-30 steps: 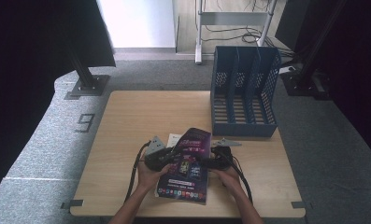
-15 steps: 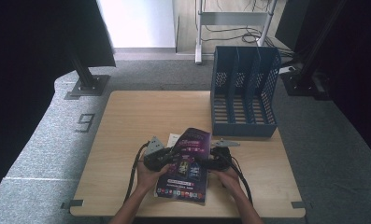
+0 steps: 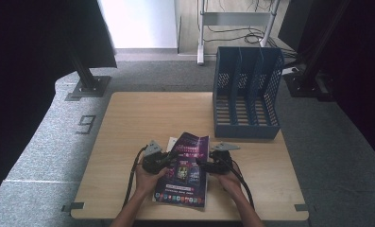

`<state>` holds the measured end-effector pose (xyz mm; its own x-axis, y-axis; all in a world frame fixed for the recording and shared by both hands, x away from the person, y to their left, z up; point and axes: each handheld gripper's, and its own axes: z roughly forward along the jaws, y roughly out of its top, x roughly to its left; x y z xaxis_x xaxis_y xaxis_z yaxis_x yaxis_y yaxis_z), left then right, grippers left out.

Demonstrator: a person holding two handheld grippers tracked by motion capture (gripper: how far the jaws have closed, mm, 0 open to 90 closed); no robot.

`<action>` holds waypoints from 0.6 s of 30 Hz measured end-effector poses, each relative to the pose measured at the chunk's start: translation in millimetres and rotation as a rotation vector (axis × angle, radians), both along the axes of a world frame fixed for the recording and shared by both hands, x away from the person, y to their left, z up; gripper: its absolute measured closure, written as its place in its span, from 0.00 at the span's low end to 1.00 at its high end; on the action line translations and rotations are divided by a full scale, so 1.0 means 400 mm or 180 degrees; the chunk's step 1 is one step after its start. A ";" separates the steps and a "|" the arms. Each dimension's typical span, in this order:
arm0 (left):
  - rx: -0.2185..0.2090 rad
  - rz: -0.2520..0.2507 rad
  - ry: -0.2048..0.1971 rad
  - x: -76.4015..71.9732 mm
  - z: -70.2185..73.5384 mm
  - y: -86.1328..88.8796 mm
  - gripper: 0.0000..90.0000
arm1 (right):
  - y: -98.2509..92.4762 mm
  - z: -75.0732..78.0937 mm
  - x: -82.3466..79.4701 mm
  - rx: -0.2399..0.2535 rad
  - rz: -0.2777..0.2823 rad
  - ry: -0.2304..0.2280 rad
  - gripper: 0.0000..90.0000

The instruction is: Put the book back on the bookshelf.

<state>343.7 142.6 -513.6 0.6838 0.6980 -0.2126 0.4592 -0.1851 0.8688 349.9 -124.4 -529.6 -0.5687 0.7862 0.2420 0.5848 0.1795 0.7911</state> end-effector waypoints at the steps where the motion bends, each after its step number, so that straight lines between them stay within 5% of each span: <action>1: 0.0013 0.0002 0.0015 0.002 -0.005 0.000 0.96 | 0.000 -0.001 0.001 -0.0014 0.0005 0.0002 0.41; 10: 0.0025 0.0052 0.0260 0.019 -0.042 0.006 0.96 | 0.011 -0.014 0.005 -0.0121 -0.0008 0.0065 0.43; 18: 0.0105 0.0070 0.0308 0.025 -0.056 0.004 0.95 | 0.016 -0.018 0.006 -0.0158 -0.0020 0.0080 0.44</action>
<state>353.9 144.3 -535.9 0.6455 0.7203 -0.2538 0.5450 -0.2018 0.8138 352.2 -118.1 -537.0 -0.5579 0.8011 0.2167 0.6055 0.2144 0.7664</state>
